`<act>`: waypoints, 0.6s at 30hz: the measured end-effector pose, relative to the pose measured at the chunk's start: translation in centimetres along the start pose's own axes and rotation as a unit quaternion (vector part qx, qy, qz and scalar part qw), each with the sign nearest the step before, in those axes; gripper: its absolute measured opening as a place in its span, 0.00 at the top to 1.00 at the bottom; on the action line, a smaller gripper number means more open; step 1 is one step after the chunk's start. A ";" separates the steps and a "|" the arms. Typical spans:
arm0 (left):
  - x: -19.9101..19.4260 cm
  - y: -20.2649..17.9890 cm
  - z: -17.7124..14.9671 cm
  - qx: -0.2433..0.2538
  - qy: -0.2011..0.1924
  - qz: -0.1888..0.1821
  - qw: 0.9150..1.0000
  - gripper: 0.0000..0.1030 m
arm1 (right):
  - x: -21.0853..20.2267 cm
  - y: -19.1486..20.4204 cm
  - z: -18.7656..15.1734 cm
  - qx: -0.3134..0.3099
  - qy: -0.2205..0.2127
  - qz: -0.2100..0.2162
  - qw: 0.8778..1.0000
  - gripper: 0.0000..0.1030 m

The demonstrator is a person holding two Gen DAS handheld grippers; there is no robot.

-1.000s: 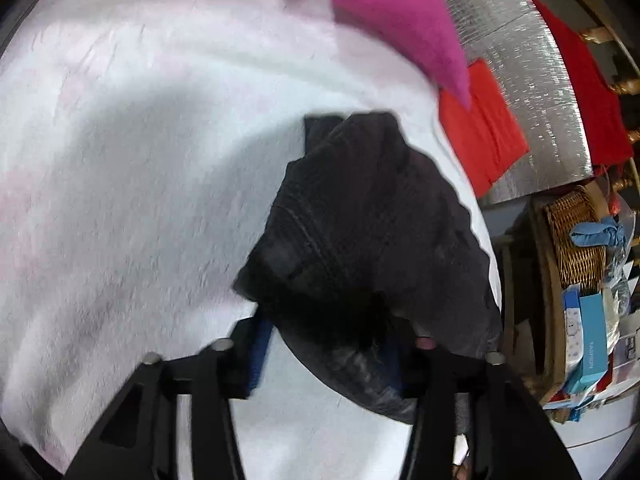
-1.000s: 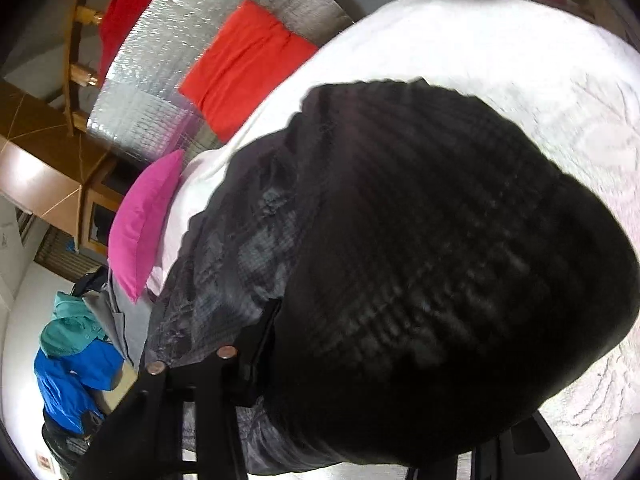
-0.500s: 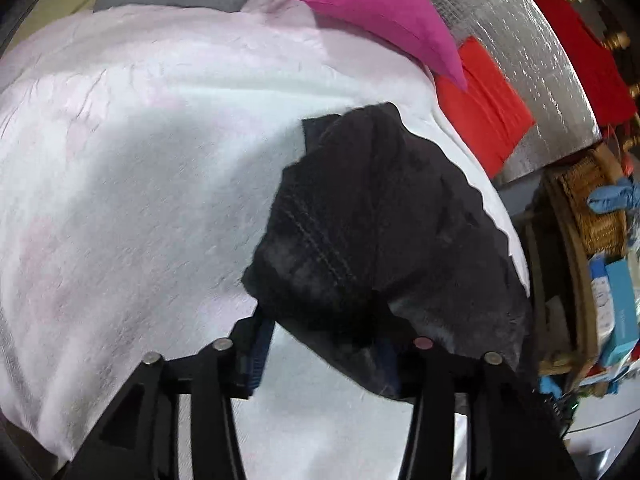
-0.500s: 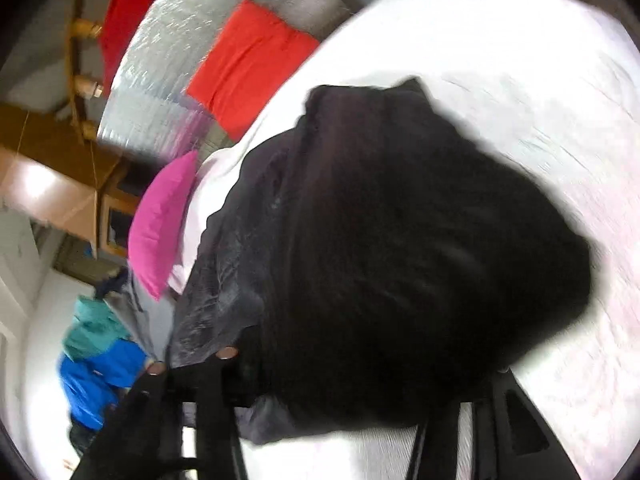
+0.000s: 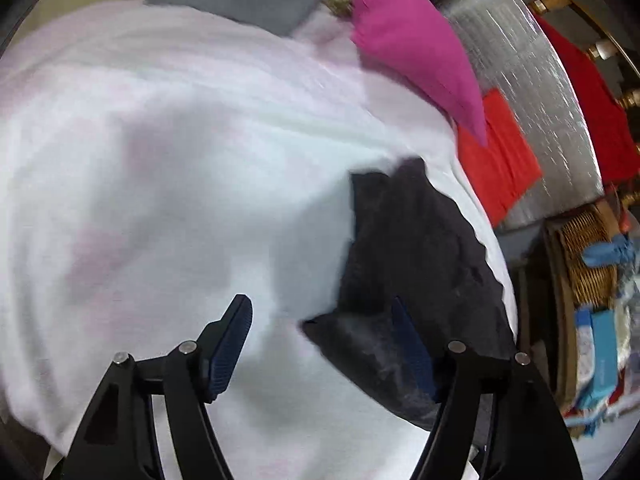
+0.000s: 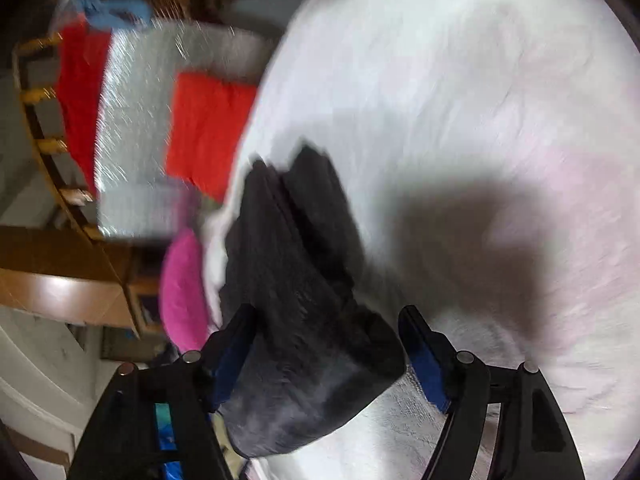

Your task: Fold large clothes

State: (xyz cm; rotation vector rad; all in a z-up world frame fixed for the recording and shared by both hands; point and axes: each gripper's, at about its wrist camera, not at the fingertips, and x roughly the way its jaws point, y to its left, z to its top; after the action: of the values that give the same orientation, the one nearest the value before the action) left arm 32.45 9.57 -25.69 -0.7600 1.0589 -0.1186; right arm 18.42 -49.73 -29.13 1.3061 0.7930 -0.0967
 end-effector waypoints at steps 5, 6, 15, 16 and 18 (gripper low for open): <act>1.1 -1.3 -0.1 0.021 0.002 -0.011 1.000 0.64 | -0.8 2.1 -1.0 -0.070 -0.032 -0.013 0.997 0.64; 0.9 -1.5 -0.1 0.025 -0.001 -0.011 1.000 0.64 | -1.0 3.0 -1.4 -0.087 -0.039 -0.007 0.995 0.66; 2.3 -0.4 -0.6 0.040 0.026 0.052 0.997 0.63 | 0.3 1.6 -1.1 -0.075 -0.025 -0.060 0.995 0.65; 2.0 -0.6 -0.6 0.042 0.021 0.051 0.998 0.63 | 0.0 1.5 -1.0 -0.070 -0.022 -0.049 0.996 0.65; 1.2 -1.0 -0.6 0.049 0.010 0.053 0.997 0.63 | -0.6 1.7 -0.9 -0.074 -0.023 -0.044 0.996 0.57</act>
State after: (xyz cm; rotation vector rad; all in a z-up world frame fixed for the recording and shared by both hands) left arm 32.81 7.98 -26.15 -0.6137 1.1029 -0.0873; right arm 18.41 -48.61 -27.43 1.1266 0.8035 -0.1346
